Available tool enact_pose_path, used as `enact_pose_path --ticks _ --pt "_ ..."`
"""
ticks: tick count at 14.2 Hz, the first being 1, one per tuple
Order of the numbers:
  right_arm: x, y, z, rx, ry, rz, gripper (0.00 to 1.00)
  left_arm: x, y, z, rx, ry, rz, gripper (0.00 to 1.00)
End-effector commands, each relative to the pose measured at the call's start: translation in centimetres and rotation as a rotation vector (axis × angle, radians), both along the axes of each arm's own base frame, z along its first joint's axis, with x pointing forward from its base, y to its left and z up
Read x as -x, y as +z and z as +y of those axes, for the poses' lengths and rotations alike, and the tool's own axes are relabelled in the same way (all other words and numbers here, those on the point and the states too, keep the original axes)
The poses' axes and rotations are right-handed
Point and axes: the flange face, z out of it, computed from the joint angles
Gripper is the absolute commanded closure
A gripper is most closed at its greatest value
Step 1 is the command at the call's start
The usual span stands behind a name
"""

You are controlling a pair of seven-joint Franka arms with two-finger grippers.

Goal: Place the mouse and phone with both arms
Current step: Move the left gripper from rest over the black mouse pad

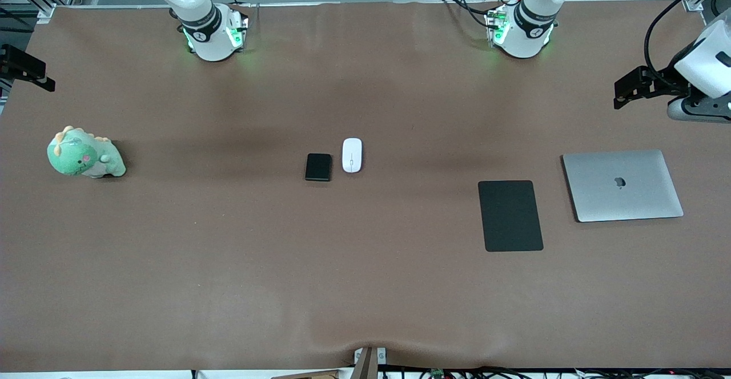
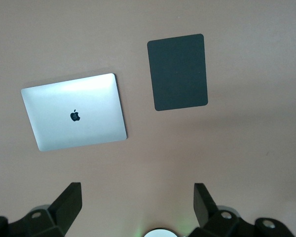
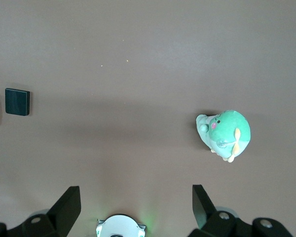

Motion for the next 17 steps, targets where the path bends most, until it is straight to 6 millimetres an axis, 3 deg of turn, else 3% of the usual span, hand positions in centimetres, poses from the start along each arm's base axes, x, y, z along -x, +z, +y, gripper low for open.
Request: enact_pose_path --ticks 1,6,12,17 --pt "0.5 0.2 -0.1 -0.006 -0.002 -0.003 0.0 0.3 0.8 0.0 -0.003 0.008 -0.003 0.0" --pt "0.5 0.2 -0.1 -0.006 -0.004 -0.003 0.0 0.1 0.0 -1.5 -0.004 0.002 0.013 0.0" --pt "0.5 0.2 -0.1 -0.006 -0.002 -0.004 0.0 -0.7 -1.3 -1.3 0.09 0.067 0.047 0.0" --pt "0.5 0.2 0.0 -0.007 -0.002 -0.003 0.0 -2.2 -4.1 -1.0 0.091 0.074 0.093 0.0"
